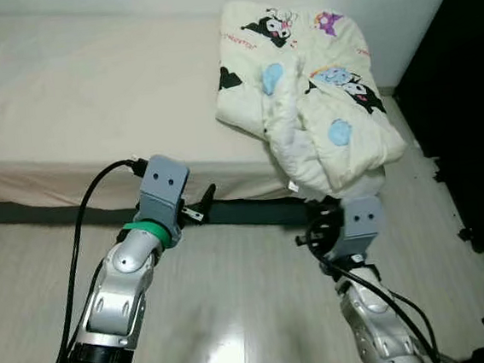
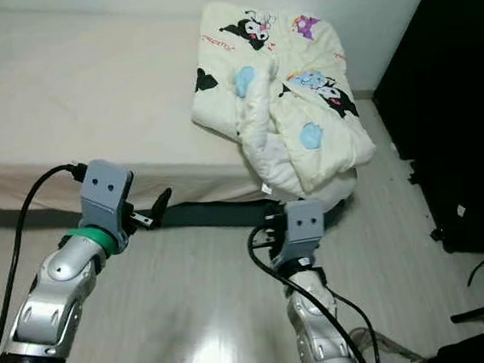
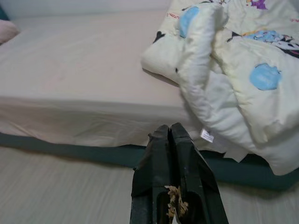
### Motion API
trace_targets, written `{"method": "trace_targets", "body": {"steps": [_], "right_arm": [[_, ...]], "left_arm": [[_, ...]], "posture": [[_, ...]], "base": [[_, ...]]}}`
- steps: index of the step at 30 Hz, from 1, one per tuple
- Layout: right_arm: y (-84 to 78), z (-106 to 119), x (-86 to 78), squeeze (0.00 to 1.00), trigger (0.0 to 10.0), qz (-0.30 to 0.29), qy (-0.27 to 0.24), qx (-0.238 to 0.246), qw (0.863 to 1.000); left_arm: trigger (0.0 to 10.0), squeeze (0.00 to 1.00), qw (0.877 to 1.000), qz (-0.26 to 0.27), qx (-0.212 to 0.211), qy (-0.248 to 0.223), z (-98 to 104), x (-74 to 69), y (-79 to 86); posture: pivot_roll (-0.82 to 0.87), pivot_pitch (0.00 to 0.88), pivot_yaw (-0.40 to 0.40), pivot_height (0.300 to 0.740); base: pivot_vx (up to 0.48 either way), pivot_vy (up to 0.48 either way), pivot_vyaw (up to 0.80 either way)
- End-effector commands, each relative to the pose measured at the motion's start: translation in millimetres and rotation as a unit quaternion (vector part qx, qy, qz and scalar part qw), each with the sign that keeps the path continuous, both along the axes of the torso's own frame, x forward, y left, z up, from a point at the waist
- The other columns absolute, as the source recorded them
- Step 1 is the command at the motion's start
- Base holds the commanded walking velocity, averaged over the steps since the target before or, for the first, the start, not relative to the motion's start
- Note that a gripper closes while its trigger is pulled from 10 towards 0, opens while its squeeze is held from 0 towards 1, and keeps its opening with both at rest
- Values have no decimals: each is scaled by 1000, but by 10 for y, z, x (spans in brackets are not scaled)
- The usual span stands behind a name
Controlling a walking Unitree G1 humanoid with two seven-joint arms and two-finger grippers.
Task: Clean up the room
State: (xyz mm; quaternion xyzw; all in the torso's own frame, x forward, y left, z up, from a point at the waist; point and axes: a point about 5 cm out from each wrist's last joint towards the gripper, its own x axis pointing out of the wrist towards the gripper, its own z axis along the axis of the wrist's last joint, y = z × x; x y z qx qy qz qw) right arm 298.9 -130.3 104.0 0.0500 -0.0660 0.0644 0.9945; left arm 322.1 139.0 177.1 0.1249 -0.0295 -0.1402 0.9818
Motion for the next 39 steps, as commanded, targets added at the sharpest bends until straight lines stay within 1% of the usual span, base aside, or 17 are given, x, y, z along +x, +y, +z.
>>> {"method": "trace_targets", "body": {"steps": [1,7,11,12,15,18,39], "right_arm": [[-53,-79,-39,0,10000,-9,15,-1,1000],[-57,-72,-34,0,10000,-9,15,-2,1000],[-58,-72,-34,0,10000,-9,15,-2,1000],[-59,-77,-34,0,10000,-9,15,-3,1000],[-59,-78,-35,0,10000,-8,15,-3,1000],[-62,-78,-40,0,10000,-9,14,-4,1000],[-64,-100,-56,0,10000,-11,19,-5,1000]], "left_arm": [[10000,0,1000,-8,1,11,-61,-18,-42],[10000,0,1000,-9,1,11,-57,-9,-49],[10000,0,1000,-13,-4,15,-54,-6,-63],[10000,0,1000,-13,2,9,-53,-5,-67],[10000,0,1000,-17,-1,2,-45,-6,-70],[10000,0,1000,-22,0,-8,-23,-10,-75],[10000,0,1000,-23,0,-6,-33,-7,-77]], "posture": [[49,138,27,731],[49,138,27,731],[49,138,27,731],[44,130,26,731],[44,130,26,731],[44,130,26,731],[39,137,29,731]], "base": [[0,-375,0],[0,-339,0],[0,0,0],[0,0,0],[0,0,0],[480,0,0],[480,0,0]]}}
